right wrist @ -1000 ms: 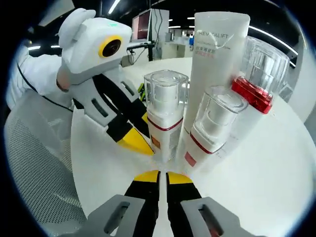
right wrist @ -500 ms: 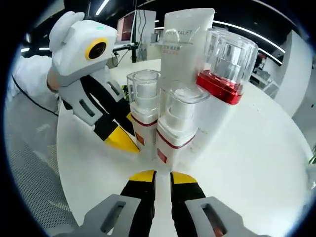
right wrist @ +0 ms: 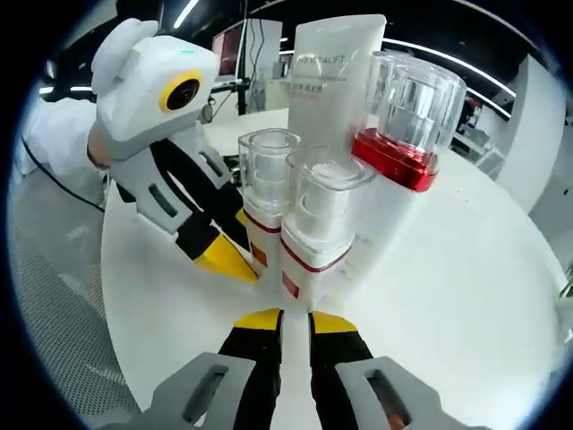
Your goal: Arrange the skincare products in the storage area until every visible bottle or jar stands upright without overlapping.
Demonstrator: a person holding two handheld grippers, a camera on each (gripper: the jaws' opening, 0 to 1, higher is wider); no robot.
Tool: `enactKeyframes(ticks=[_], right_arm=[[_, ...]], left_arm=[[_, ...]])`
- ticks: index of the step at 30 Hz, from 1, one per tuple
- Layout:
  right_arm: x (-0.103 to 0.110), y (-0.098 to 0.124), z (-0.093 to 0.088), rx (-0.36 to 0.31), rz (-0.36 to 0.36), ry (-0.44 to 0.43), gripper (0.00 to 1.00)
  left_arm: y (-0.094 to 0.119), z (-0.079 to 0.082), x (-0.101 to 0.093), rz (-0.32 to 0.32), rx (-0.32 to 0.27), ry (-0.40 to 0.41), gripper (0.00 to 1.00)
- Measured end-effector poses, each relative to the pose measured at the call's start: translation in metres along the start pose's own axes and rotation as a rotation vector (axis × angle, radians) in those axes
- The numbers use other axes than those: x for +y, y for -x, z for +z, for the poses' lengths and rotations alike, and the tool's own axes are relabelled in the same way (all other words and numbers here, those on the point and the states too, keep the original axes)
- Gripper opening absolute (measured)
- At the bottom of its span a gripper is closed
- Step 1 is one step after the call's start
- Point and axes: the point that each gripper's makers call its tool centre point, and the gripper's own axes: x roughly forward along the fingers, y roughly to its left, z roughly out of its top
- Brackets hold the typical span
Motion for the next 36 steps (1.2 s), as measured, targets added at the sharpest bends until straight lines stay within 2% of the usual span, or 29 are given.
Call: enactKeyframes(ticks=[19, 23, 31, 36], right_arm=[[0.001, 0.0, 0.0, 0.004, 0.005, 0.002, 0.02], [0.001, 0.0, 0.0, 0.004, 0.008, 0.005, 0.03], [0.004, 0.003, 0.002, 0.0, 0.011, 0.007, 0.08], [0.004, 0.004, 0.002, 0.002, 0.003, 0.019, 0.15]], left_arm=[[-0.003, 0.0, 0.002, 0.015, -0.006, 0.031, 0.08], [-0.002, 0.0, 0.0, 0.003, -0.011, 0.017, 0.11], [0.003, -0.002, -0.001, 0.01, -0.018, 0.013, 0.15], [0.01, 0.002, -0.001, 0.023, -0.034, 0.02, 0.18]])
